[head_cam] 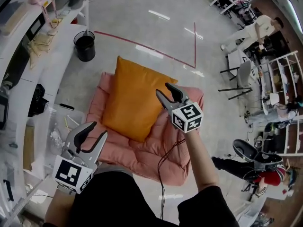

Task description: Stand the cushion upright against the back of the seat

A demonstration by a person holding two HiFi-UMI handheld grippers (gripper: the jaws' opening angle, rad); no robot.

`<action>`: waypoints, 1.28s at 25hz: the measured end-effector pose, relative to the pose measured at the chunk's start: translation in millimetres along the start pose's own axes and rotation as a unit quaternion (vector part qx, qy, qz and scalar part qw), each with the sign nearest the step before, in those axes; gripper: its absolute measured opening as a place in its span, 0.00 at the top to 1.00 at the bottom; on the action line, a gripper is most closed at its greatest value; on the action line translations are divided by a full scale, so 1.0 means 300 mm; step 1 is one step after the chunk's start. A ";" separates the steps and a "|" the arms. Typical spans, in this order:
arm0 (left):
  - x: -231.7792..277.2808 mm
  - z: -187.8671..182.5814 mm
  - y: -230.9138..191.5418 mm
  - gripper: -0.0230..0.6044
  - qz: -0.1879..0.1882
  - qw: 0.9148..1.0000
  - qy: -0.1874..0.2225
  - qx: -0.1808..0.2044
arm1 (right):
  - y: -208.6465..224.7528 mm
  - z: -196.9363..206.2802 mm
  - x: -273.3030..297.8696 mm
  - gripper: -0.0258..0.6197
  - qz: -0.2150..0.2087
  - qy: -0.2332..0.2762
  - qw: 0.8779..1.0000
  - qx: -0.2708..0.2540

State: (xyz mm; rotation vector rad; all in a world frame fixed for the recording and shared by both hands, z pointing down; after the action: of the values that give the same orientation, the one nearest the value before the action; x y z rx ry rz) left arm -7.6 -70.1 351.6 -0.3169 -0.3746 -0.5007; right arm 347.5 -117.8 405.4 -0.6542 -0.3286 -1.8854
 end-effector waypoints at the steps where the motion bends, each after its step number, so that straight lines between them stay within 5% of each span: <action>1: 0.014 0.001 0.000 0.71 -0.004 1.000 -0.003 -0.001 | 0.031 0.007 0.020 0.65 -0.003 -0.010 1.000 -0.006; 15: 0.142 0.085 0.007 0.68 -0.044 0.997 -0.046 -0.040 | 0.343 0.238 0.305 0.41 -0.038 -0.172 0.984 -0.034; 32: 0.239 0.169 0.018 0.67 -0.056 0.992 -0.073 -0.085 | 0.619 0.487 0.460 0.30 -0.051 -0.290 0.956 0.016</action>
State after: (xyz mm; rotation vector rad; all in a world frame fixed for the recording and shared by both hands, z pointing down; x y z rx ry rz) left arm 40.0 -75.2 425.4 -0.5007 -0.4957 -0.6234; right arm 519.7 -222.7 590.2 -1.1856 -0.7778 -1.7474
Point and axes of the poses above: the fingertips, and each gripper's own axes: x forward along the fingers, y to its right, z out of its underside, the point moved 9 cm from there along -x, backward along the fingers, and after that the axes turned 8 degrees about -y, right-handed, at the moved point
